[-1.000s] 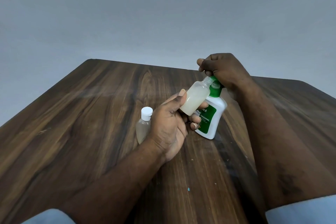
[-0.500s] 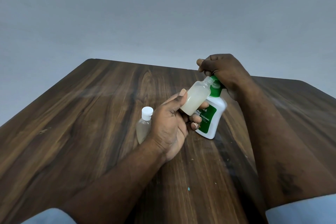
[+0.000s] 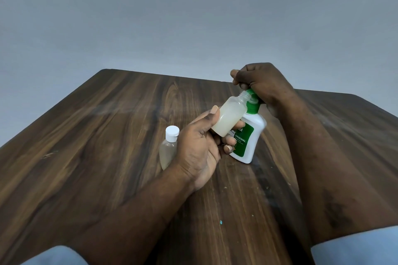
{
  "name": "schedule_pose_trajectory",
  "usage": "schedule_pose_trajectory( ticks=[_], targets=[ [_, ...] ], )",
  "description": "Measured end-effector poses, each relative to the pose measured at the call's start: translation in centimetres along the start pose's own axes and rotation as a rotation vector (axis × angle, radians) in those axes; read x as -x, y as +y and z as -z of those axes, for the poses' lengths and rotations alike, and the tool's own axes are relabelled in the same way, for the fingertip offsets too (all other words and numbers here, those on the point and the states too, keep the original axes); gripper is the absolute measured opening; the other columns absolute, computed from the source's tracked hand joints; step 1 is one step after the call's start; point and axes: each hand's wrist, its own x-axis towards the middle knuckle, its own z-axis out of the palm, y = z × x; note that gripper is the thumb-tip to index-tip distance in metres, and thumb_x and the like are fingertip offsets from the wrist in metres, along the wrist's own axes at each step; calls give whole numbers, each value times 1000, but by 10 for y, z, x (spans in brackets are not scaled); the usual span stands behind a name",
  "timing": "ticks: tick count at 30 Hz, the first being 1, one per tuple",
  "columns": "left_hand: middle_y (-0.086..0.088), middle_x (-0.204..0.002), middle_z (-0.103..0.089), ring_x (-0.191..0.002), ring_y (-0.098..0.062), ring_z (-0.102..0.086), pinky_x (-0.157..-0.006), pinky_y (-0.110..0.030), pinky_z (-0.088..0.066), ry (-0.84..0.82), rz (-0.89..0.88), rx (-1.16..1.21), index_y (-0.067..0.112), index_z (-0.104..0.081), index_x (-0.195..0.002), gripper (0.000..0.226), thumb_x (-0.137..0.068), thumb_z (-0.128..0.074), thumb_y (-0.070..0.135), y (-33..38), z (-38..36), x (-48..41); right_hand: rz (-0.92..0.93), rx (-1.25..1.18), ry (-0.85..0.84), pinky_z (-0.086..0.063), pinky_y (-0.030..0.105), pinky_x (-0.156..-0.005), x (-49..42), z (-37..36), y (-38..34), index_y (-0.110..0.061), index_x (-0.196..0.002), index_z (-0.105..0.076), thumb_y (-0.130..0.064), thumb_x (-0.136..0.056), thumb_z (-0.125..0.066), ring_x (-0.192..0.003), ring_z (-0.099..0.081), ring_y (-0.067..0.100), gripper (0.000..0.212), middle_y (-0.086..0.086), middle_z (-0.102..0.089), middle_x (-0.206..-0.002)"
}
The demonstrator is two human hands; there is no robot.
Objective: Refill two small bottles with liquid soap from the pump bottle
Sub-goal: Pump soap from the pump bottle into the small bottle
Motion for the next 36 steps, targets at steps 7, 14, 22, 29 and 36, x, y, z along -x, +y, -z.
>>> schedule_pose_trajectory(
  ticks=[7,14,22,29,36],
  targets=[
    [-20,-99,-72,-59,-14,-53,-53,-24,-44,1,-4,2,2,-66,-125,45,-102,-49,37,0,-1,0,-55,40,-38,-36,29,-60,2,-1,2,16,-103,-68,-13,-96,-68,-43,-51,-7,30,-18,-60,-49],
    [-20,-99,-72,-60,-14,-54,-54,-24,-46,-10,-9,0,4,-65,-125,47,-99,-51,40,1,1,0,-6,-4,3,-41,21,-56,0,1,1,1,-94,-73,-20,-97,-70,-45,-52,-7,21,-13,-57,-51],
    [-20,-98,-72,-58,-14,-54,-52,-24,-44,8,1,6,3,-65,-126,44,-105,-46,37,0,-1,-1,-62,13,-36,-38,31,-64,1,-1,4,15,-101,-68,-12,-95,-68,-44,-53,-6,27,-16,-60,-49],
    [-21,-101,-72,-61,-15,-54,-54,-25,-43,-4,-10,2,3,-64,-128,52,-96,-53,41,-1,1,-1,-3,-8,1,-41,24,-60,1,2,0,-8,-84,-71,-24,-97,-72,-48,-51,-1,20,-10,-56,-54],
    [-21,-99,-72,-60,-14,-54,-53,-24,-45,-4,-8,11,3,-66,-125,50,-95,-53,41,0,0,0,-47,-8,-43,-39,26,-59,3,-2,1,-8,-79,-70,-23,-98,-71,-47,-47,5,24,-8,-55,-52]
  ],
)
